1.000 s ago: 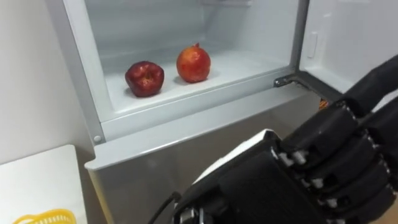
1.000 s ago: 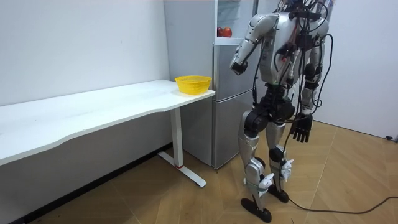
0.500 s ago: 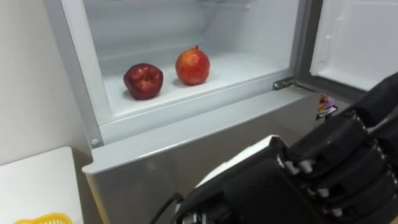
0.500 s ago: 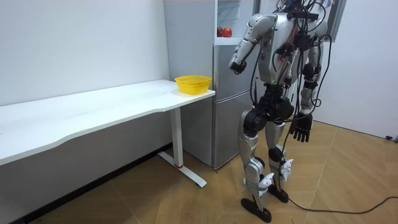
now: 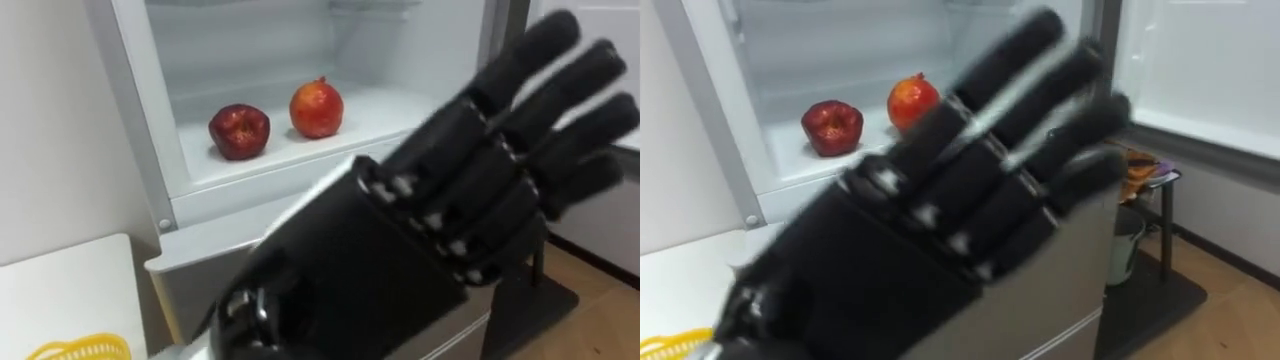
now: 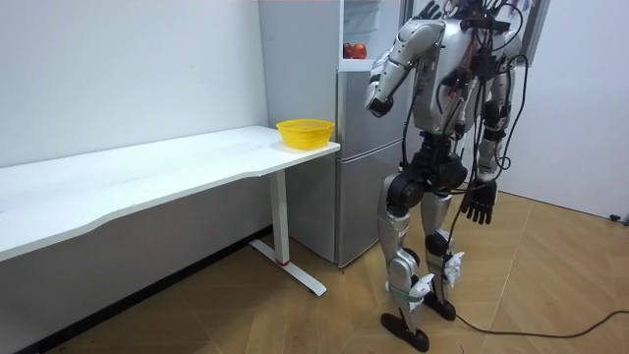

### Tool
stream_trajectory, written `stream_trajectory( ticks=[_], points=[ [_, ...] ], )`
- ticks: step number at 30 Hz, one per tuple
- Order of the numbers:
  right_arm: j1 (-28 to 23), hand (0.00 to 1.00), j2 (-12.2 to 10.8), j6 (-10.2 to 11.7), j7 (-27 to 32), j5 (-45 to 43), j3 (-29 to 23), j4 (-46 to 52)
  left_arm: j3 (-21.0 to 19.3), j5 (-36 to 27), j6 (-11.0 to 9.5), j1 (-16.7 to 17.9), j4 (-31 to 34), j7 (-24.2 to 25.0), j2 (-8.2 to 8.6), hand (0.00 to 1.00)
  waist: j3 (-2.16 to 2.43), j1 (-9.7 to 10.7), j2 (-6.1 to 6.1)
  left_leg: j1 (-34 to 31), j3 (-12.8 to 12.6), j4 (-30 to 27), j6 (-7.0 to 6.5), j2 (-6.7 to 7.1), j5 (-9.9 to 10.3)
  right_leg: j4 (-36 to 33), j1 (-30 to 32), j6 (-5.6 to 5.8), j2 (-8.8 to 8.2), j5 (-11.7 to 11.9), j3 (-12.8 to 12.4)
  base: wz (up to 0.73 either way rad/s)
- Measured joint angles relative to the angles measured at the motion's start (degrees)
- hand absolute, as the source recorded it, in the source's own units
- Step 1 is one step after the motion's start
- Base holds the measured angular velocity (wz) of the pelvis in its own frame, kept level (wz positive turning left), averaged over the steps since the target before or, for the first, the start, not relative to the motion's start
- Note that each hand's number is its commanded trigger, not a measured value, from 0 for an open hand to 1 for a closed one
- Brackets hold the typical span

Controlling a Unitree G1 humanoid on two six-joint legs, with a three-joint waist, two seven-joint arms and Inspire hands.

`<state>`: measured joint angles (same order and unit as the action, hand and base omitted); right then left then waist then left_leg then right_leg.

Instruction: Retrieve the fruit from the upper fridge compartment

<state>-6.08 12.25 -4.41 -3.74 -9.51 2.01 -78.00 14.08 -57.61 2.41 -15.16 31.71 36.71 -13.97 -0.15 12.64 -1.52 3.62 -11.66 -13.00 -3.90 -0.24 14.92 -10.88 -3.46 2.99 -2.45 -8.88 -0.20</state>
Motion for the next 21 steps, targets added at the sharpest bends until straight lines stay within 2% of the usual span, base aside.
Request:
stream_trajectory(
  ticks=[1,2,4,6,8,11,12,14,16,17,19,21],
  points=[
    [-0.23,0.0,-0.19,0.22,0.16,-0.06,-0.05,-0.07,-2.78,1.76,-0.13,0.0,1.29,-0.63,0.1,0.0,-0.01,-1.56,0.16,0.31,-0.18,0.42,0.15,-0.07,-0.15,-0.02,0.02,-0.02,0.08,-0.01,0.37,-0.04],
    [-0.38,0.0,-0.33,0.35,0.31,-0.06,-0.06,-0.11,-4.08,2.4,-0.45,0.0,1.94,-1.25,0.02,0.0,-0.05,-2.06,0.28,0.34,-0.16,0.42,0.19,-0.12,-0.17,-0.01,0.0,-0.05,0.11,-0.03,0.55,0.0],
    [-1.83,0.0,-0.7,0.76,0.65,-0.28,-1.66,0.15,-8.33,4.35,-2.47,0.04,3.76,-4.46,0.18,0.0,0.01,-3.85,0.69,0.35,0.4,0.59,0.31,-0.17,-0.24,0.24,-0.34,-0.1,0.14,-0.06,1.38,0.15],
    [-2.17,0.0,-0.86,0.73,0.9,-0.78,-2.38,0.66,-10.4,6.04,-3.82,0.55,4.45,-6.8,0.07,0.0,0.16,-5.32,1.02,0.37,1.02,0.76,0.39,-0.15,-0.29,0.24,-0.56,-0.11,0.13,-0.06,2.11,0.15],
    [-2.25,0.0,-1.57,1.0,2.05,-1.37,-3.55,0.64,-14.0,9.27,-4.06,2.36,6.09,-10.1,1.1,0.0,0.38,-7.82,1.25,0.77,1.21,1.27,0.51,-0.19,-0.39,0.25,-0.62,-0.12,0.24,-0.07,2.31,0.04],
    [-2.31,0.0,-1.78,1.63,2.46,-1.38,-4.79,0.63,-17.76,13.13,-5.47,3.33,7.23,-14.66,1.48,0.0,0.49,-9.31,1.59,1.2,1.58,1.31,0.59,-0.23,-0.45,0.24,-0.95,-0.13,0.39,-0.08,2.35,0.05],
    [-2.29,0.0,-1.94,1.93,2.84,-1.7,-6.06,0.52,-19.54,17.21,-6.39,3.42,7.26,-16.99,1.56,0.0,0.42,-9.78,1.74,1.37,2.13,1.3,0.59,-0.22,-0.45,0.35,-1.3,-0.13,0.41,-0.08,2.67,0.23],
    [-2.22,0.0,-2.23,2.35,3.85,-2.09,-6.94,0.28,-21.74,23.08,-6.81,3.8,7.6,-20.89,1.97,0.0,0.46,-10.17,1.86,1.57,2.97,1.39,0.59,-0.24,-0.45,0.34,-1.8,-0.13,0.41,-0.08,3.72,0.23],
    [-2.12,0.0,-2.4,3.06,5.02,-2.1,-6.97,0.1,-24.17,29.87,-7.98,3.95,7.76,-26.84,2.15,0.0,0.46,-11.57,1.7,2.14,3.28,1.75,0.62,-0.23,-0.46,0.51,-2.36,-0.13,0.47,-0.08,3.93,0.08],
    [-2.23,0.0,-2.47,3.25,5.36,-2.14,-7.0,0.14,-25.0,31.57,-8.2,4.02,7.83,-28.42,2.15,0.0,0.48,-11.62,1.68,2.21,3.55,1.73,0.62,-0.17,-0.46,0.75,-2.61,-0.13,0.45,-0.08,4.09,0.11],
    [-2.58,0.0,-3.1,3.96,6.19,-2.32,-7.94,0.25,-29.22,38.16,-8.95,4.11,8.25,-35.1,2.14,0.0,0.41,-12.07,1.47,2.57,4.22,1.72,0.62,0.0,-0.46,1.47,-3.3,-0.13,0.28,-0.08,5.22,0.15],
    [-3.32,0.0,-3.28,4.32,6.2,-2.01,-8.33,0.64,-32.04,40.38,-9.09,4.17,8.46,-39.92,2.19,0.0,0.47,-13.16,1.16,2.91,4.28,1.73,0.63,0.03,-0.47,1.92,-3.86,-0.13,0.2,-0.08,6.16,0.02]
  ],
)
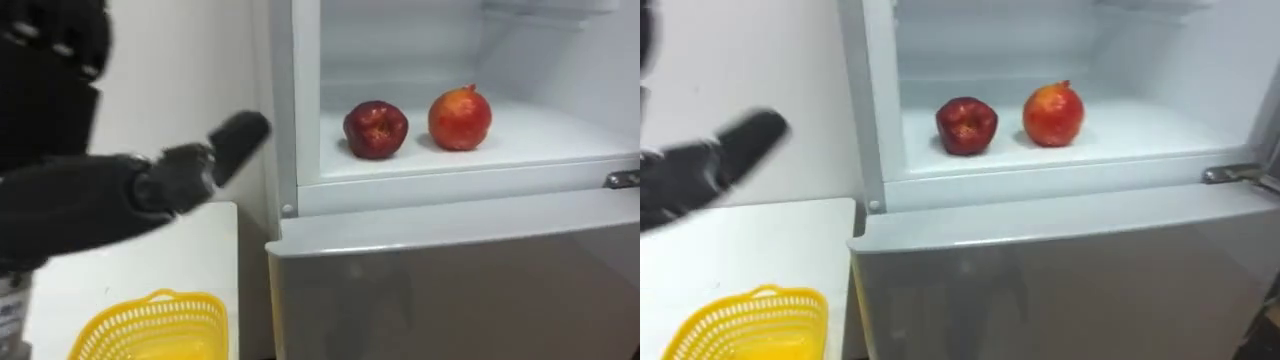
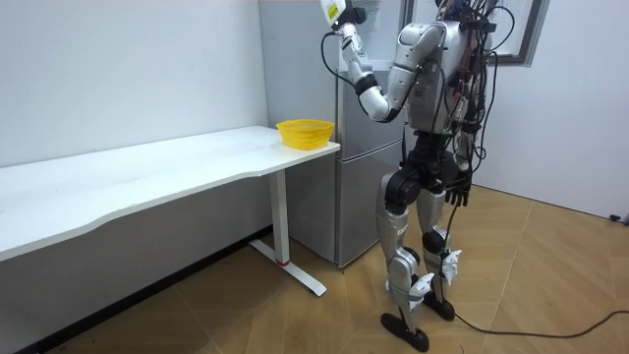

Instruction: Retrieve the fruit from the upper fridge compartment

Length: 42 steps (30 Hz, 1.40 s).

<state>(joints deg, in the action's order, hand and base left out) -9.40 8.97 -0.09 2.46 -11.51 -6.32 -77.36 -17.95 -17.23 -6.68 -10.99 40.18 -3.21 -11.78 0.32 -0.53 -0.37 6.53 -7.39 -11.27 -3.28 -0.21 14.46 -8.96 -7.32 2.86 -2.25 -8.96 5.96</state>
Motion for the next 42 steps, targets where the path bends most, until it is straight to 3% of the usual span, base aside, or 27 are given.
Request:
stream_trajectory(
  ticks=[5,11,13,14,17,20,23,28,31,33,34,37,41,42],
  points=[
    [-1.22,0.0,-0.06,-0.02,0.67,-0.07,-1.86,0.23,-5.79,4.64,-0.63,2.98,0.05,-8.54,-0.02,0.0,0.06,-1.36,-0.42,0.33,2.37,0.02,0.0,0.46,0.0,0.36,-1.21,-0.27,-0.36,-0.27,1.89,0.21],
    [-1.57,0.0,-0.08,-0.2,1.64,0.83,-4.02,1.34,-12.67,5.56,-0.74,7.56,-0.58,-16.86,0.0,0.0,-0.33,-2.16,-0.25,0.96,4.92,-0.03,0.0,1.02,0.0,0.36,-3.02,-0.31,-0.78,-0.84,3.83,0.2],
    [-1.96,0.0,-0.1,-0.43,1.75,0.97,-4.12,1.84,-13.48,6.19,-0.88,11.33,-2.14,-18.75,0.03,0.0,-0.55,-2.86,-0.51,1.16,5.38,-0.12,-0.01,1.07,0.0,0.49,-3.68,-0.31,-0.77,-0.84,4.09,0.14],
    [-1.95,0.0,-0.11,-0.52,1.74,1.0,-4.63,1.97,-13.74,7.46,-0.78,13.58,-3.48,-19.26,0.08,0.0,-0.44,-2.93,-0.77,1.03,6.23,-0.12,-0.01,1.16,0.01,0.42,-3.62,-0.31,-0.77,-0.84,4.34,0.21],
    [-1.27,0.0,-0.07,-1.11,1.82,1.09,-7.15,1.81,-14.62,8.22,-0.33,16.58,-7.14,-20.57,0.1,0.0,-0.45,-3.18,-0.9,0.72,7.03,-0.03,-0.01,1.23,0.04,0.39,-3.59,-0.31,-0.7,-0.84,4.24,0.12],
    [-0.92,0.0,0.22,-1.15,2.87,5.33,-9.16,2.43,-16.36,8.25,0.17,20.21,-13.58,-22.25,0.23,0.0,-0.29,-3.16,-1.33,0.19,7.97,-0.32,0.01,1.72,-0.01,0.4,-3.66,-0.31,-0.7,-0.84,5.26,0.09],
    [-1.26,0.0,0.35,-1.15,5.14,13.38,-10.99,4.36,-16.1,7.48,0.17,24.98,-21.96,-24.29,1.34,0.0,-0.43,-3.04,-1.69,0.17,7.99,-0.37,0.02,1.76,-0.01,0.46,-3.51,-0.3,-0.71,-0.85,5.18,0.0],
    [-2.04,0.0,-0.01,-1.12,7.69,20.67,-15.62,11.16,-11.46,6.53,0.37,31.07,-44.31,-26.21,4.51,0.0,-0.3,-2.06,-1.35,0.14,8.05,-0.37,-0.03,1.87,-0.05,0.51,-3.78,-0.3,-0.83,-0.85,5.76,0.0],
    [-1.27,0.0,-0.21,0.15,10.48,24.36,-18.19,15.57,-8.44,6.08,0.68,31.26,-58.35,-26.23,4.8,0.0,-0.42,-1.19,-0.94,-0.02,8.02,-0.38,-0.03,1.87,-0.05,0.68,-3.72,-0.3,-0.77,-0.85,5.37,0.0],
    [-0.92,0.0,-0.3,0.46,12.42,25.13,-19.59,18.24,-8.14,5.76,0.59,31.34,-62.37,-26.3,4.94,0.0,-0.21,-1.35,0.28,0.0,7.63,-0.21,0.01,1.85,-0.05,1.19,-3.8,-0.31,-0.69,-0.85,5.2,-0.06],
    [-0.92,0.0,-0.25,0.74,14.04,25.03,-20.6,21.55,-7.55,5.77,0.13,31.37,-65.73,-26.28,4.77,0.0,-0.31,-1.28,0.64,0.07,7.49,-0.05,0.04,1.82,-0.07,1.19,-3.72,-0.31,-0.68,-0.85,5.17,-0.09],
    [-0.82,0.0,-0.08,3.3,17.54,25.68,-21.52,29.34,-4.54,5.7,0.09,31.37,-74.8,-24.91,4.24,0.0,-0.33,-0.38,0.66,0.01,7.38,-0.05,0.01,1.9,-0.06,1.22,-3.54,-0.32,-0.83,-0.83,5.27,-0.06],
    [-0.8,0.0,-0.64,3.82,21.56,26.67,-21.84,39.99,-1.9,6.39,0.14,31.62,-85.07,-21.61,4.29,0.0,-0.38,0.08,0.08,0.39,6.35,0.49,-0.02,1.84,-0.09,1.22,-3.37,-0.32,-0.84,-0.83,4.77,-0.1],
    [-0.88,0.0,-0.63,4.08,22.6,26.59,-21.76,43.28,-1.23,7.12,0.3,32.28,-86.44,-19.91,4.38,0.0,-0.18,0.13,0.54,0.12,5.99,0.57,-0.02,1.81,-0.1,1.15,-2.87,-0.31,-0.84,-0.83,4.79,-0.12]
  ],
)
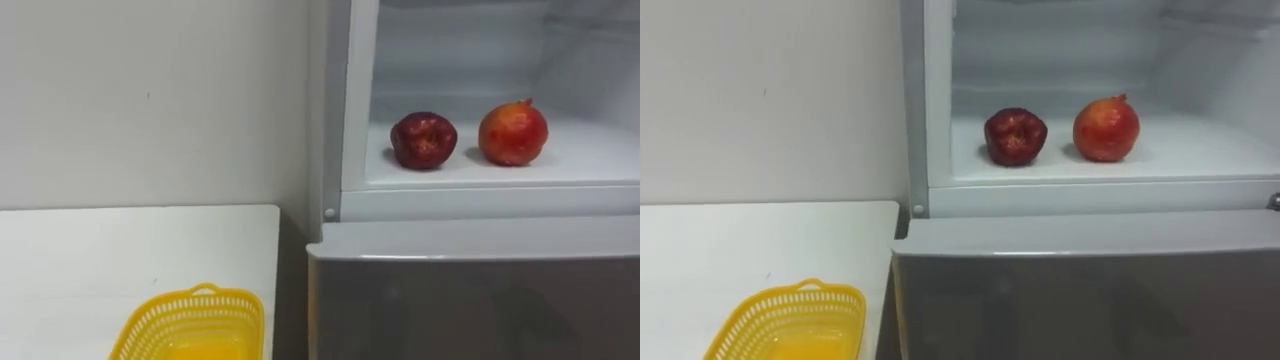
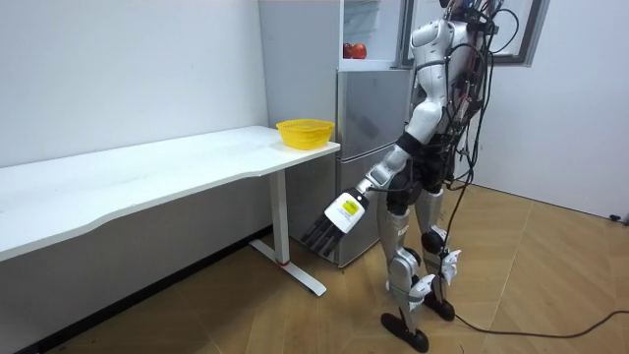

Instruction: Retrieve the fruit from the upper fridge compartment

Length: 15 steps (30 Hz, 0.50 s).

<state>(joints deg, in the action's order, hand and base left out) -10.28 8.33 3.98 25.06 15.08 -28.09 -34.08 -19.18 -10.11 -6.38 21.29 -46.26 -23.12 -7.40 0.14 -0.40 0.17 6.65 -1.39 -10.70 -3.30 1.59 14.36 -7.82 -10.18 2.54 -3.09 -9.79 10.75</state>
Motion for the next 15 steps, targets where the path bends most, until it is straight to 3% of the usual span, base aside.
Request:
stream_trajectory(
  ticks=[4,9,13,15],
  points=[
    [0.12,0.0,0.49,0.47,2.02,-3.65,-0.33,13.59,0.33,5.73,0.11,1.39,-7.82,5.07,-0.02,0.0,-0.21,0.56,-0.74,0.0,-0.94,0.09,-0.05,-0.01,-0.1,0.07,0.48,0.02,0.02,-0.01,-1.34,-0.11],
    [0.09,0.0,0.73,1.07,4.44,-5.16,2.3,29.18,3.88,8.64,2.47,1.41,-11.31,9.67,0.07,0.0,-0.29,0.62,-0.32,-0.77,-1.41,-0.12,-0.1,0.03,-0.14,0.0,1.42,0.02,-0.13,-0.01,-1.4,-0.05],
    [0.55,0.0,2.67,2.28,4.34,-8.79,6.97,38.49,6.12,10.02,3.06,-0.79,-13.73,12.31,-0.23,0.0,-0.38,0.65,0.64,-1.14,-1.44,-0.62,-0.09,0.02,-0.14,-0.02,1.35,0.01,-0.15,-0.01,-1.45,0.03],
    [1.17,0.0,3.03,2.31,3.96,-11.61,7.6,41.06,6.43,12.33,3.38,-1.63,-14.13,13.65,-0.29,0.0,-0.19,0.6,0.69,-1.44,-1.46,-0.64,-0.09,0.01,-0.14,-0.19,1.7,0.01,-0.14,-0.01,-1.49,-0.02]
  ],
)
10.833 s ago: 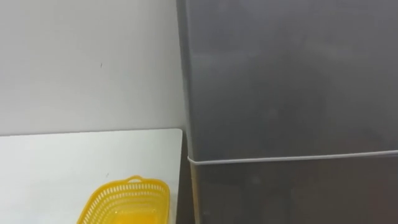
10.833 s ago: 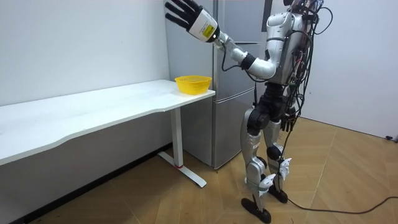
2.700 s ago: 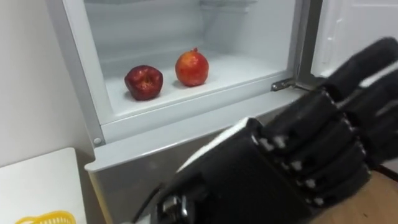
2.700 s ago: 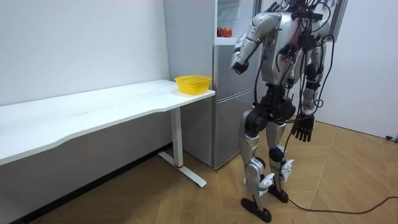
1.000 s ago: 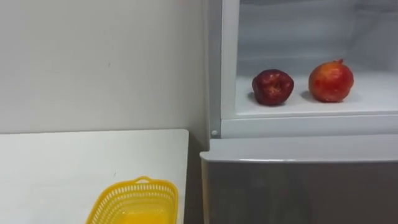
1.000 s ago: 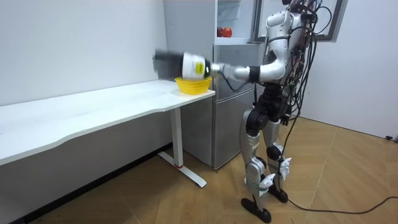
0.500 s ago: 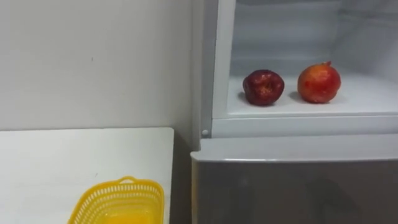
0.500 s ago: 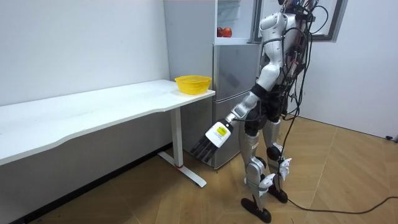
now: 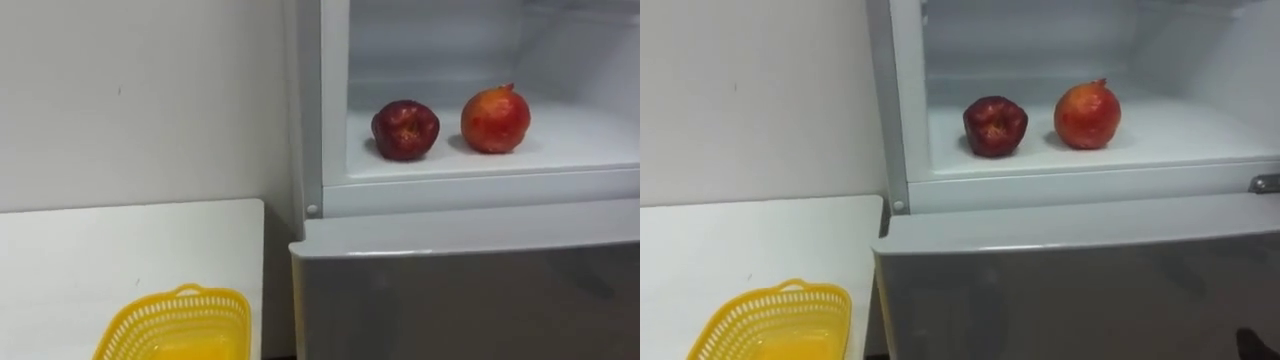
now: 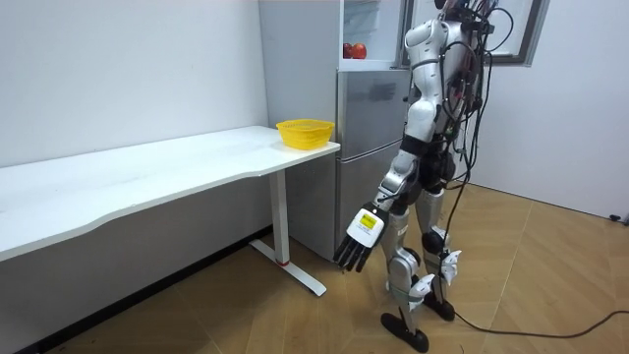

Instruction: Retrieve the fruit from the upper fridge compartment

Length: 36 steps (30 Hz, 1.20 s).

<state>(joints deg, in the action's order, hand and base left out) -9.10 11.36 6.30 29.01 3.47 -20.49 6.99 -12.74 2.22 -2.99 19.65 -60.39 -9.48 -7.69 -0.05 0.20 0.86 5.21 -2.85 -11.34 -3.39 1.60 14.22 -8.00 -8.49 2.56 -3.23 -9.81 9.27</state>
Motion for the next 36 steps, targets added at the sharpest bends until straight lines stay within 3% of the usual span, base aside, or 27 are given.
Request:
stream_trajectory(
  ticks=[5,6,10,14,17,25,36],
  points=[
    [1.06,0.0,0.15,-0.09,-0.4,-2.95,1.41,4.51,0.7,2.45,0.12,-1.95,-1.81,2.3,-0.02,0.0,-0.18,-0.04,-0.08,-0.49,-0.69,-0.29,-0.01,0.0,0.0,-0.23,0.74,0.0,0.06,0.0,-1.34,-0.09],
    [1.17,0.0,0.31,-0.13,-0.49,-3.99,1.41,5.55,0.7,2.44,0.14,-2.26,-2.38,2.91,-0.02,0.0,-0.4,-0.17,0.11,-0.64,-1.01,-0.26,-0.01,-0.03,-0.01,-0.53,1.19,0.0,0.06,0.0,-1.44,-0.12],
    [1.97,0.0,3.3,-0.02,-1.8,-8.53,1.42,12.09,0.61,2.48,0.17,-2.49,-2.51,5.2,-0.42,0.0,-0.25,-0.01,-0.06,-0.99,-1.51,0.1,-0.02,-0.25,-0.01,-0.76,1.88,0.0,0.16,0.0,-1.5,-0.07],
    [2.33,0.0,4.1,0.39,-2.15,-9.88,3.3,17.88,1.63,2.43,0.16,-2.34,-2.57,5.62,-0.54,0.0,0.01,-0.31,0.17,-0.96,-1.71,0.0,0.06,-0.52,-0.06,-0.76,2.0,-0.02,0.37,0.01,-1.44,-0.01],
    [2.6,0.0,4.56,1.27,-4.92,-10.76,5.88,20.57,1.93,2.45,-0.53,-2.97,-4.14,5.6,-0.7,0.0,0.12,-0.68,1.06,-0.54,-1.74,-0.02,0.18,-0.76,-0.12,-0.75,1.57,-0.02,0.45,0.01,-1.36,0.01],
    [5.21,0.0,4.57,4.28,-8.78,-10.76,6.81,20.94,2.3,2.45,-1.15,-3.24,-6.95,5.64,-0.9,0.0,-0.16,-0.64,1.91,-0.48,-1.63,-0.03,0.17,-0.86,-0.12,-0.68,1.32,-0.02,0.35,0.01,-1.32,0.0],
    [6.86,0.0,4.68,4.19,-10.93,-13.13,9.14,20.75,4.99,3.99,-0.8,-4.9,-7.8,6.41,-1.15,0.0,-0.32,-0.96,1.91,-0.68,-1.19,-0.03,0.18,-0.78,-0.12,-0.69,1.25,-0.02,0.38,0.02,-0.88,0.02]
  ],
)
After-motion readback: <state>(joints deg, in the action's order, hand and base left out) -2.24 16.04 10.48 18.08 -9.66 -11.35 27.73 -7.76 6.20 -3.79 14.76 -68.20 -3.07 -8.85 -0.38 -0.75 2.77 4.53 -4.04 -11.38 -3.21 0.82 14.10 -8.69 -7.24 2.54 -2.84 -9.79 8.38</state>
